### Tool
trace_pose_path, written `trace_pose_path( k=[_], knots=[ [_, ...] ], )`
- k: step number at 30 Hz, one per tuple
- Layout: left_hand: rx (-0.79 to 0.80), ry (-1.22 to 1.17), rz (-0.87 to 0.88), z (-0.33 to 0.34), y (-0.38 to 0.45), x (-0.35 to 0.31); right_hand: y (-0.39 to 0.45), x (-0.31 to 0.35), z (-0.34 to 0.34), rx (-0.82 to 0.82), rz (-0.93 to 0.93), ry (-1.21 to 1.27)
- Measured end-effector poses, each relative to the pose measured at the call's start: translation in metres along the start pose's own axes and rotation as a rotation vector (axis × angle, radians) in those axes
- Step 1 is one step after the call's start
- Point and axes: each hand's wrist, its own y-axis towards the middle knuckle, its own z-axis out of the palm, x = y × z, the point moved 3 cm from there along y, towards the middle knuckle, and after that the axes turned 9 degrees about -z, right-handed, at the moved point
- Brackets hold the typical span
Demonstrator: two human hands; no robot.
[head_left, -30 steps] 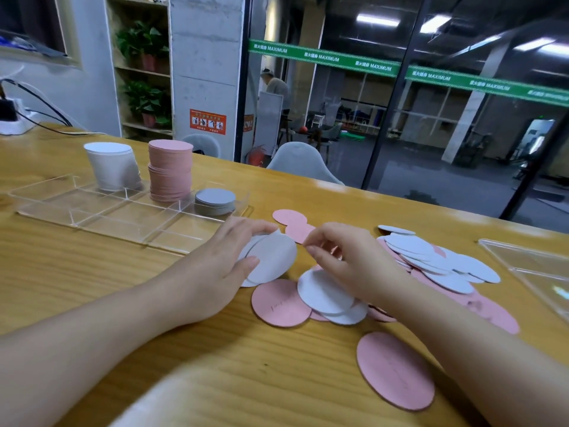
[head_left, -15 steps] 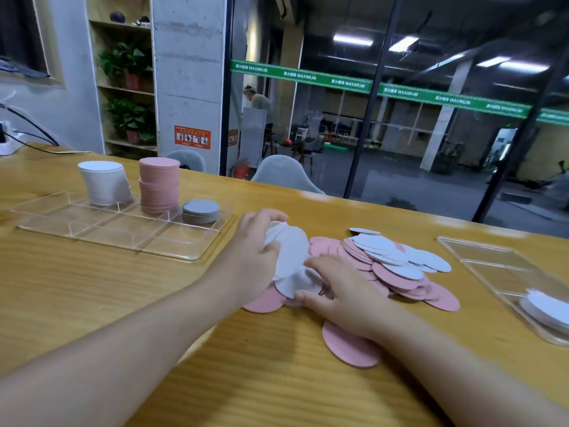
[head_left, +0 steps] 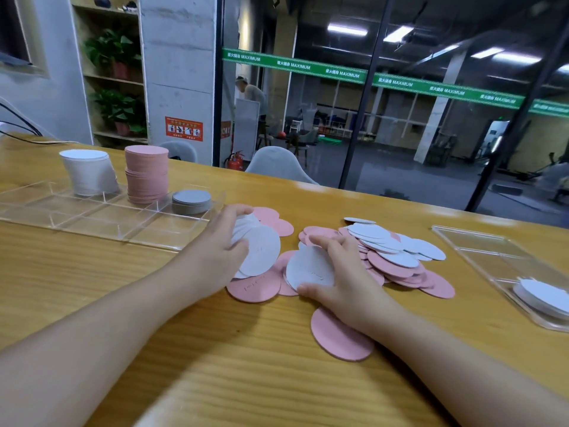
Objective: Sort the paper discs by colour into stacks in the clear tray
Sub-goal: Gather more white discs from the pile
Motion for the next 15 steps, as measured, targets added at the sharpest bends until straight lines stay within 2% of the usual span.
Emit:
trace_pose_path(
  k=[5, 10, 15],
  knots=[
    [0.021, 0.052, -0.065, 0.0, -0.001, 0.002, 0.001, -0.003, -0.006, -0.11, 0.041, 0.005],
    [0.026, 0.067, -0.07, 0.0, -0.001, 0.001, 0.002, -0.003, -0.015, -0.082, 0.044, 0.0],
    [0.061, -0.102, -0.094, -0.007, 0.001, 0.002, 0.001, -0.001, -0.02, -0.119, -0.014, 0.122]
  ],
)
